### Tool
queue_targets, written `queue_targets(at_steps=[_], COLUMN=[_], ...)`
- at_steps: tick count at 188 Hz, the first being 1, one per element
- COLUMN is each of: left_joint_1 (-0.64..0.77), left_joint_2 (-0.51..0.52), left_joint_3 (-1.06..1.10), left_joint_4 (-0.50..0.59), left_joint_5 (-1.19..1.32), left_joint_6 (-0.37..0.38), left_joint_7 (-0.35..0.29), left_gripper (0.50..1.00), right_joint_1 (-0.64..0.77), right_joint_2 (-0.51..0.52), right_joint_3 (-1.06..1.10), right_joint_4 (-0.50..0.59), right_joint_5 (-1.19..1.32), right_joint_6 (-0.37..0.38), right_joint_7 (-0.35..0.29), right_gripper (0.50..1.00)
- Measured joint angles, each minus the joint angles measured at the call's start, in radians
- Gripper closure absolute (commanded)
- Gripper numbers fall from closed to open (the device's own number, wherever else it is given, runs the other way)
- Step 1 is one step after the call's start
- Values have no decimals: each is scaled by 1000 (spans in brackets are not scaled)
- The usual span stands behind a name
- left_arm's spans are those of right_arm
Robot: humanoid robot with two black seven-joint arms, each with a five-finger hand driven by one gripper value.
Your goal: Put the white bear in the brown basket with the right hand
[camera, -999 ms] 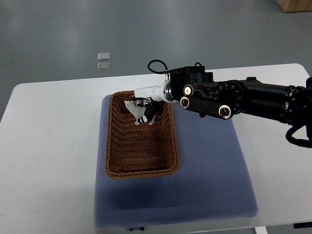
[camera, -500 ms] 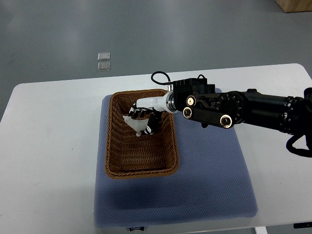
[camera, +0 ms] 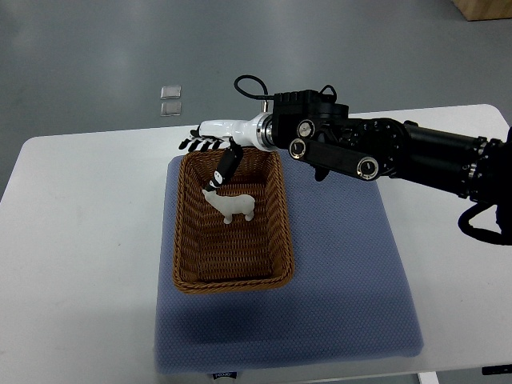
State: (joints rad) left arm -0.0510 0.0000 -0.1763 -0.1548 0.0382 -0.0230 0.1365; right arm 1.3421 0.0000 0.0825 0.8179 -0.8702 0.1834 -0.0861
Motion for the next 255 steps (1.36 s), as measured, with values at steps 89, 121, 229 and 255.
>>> queue_targets(at_steps=[89, 121, 229, 255], left_joint_1=[0, -1, -1, -1], left_joint_2=[0, 0, 0, 0], left_joint_3=[1, 3, 4, 4], left_joint_4=[-8, -9, -11, -12], left_joint_5=[2, 2, 3, 4], left_joint_6=[0, 0, 0, -1], left_joint_7=[0, 0, 2, 3], left_gripper=[500, 500, 500, 500], right_joint_1=[-449, -537, -704, -705], right_joint_2=[-41, -28, -26, -25], right_joint_3=[887, 1046, 1106, 1105], right_joint_4=[-4, -8, -36, -36], right_joint_5=[185, 439, 769, 769], right_joint_6=[-280, -258, -103, -103], right_joint_7=[66, 70, 278, 280], right_gripper=[621, 605, 572, 572])
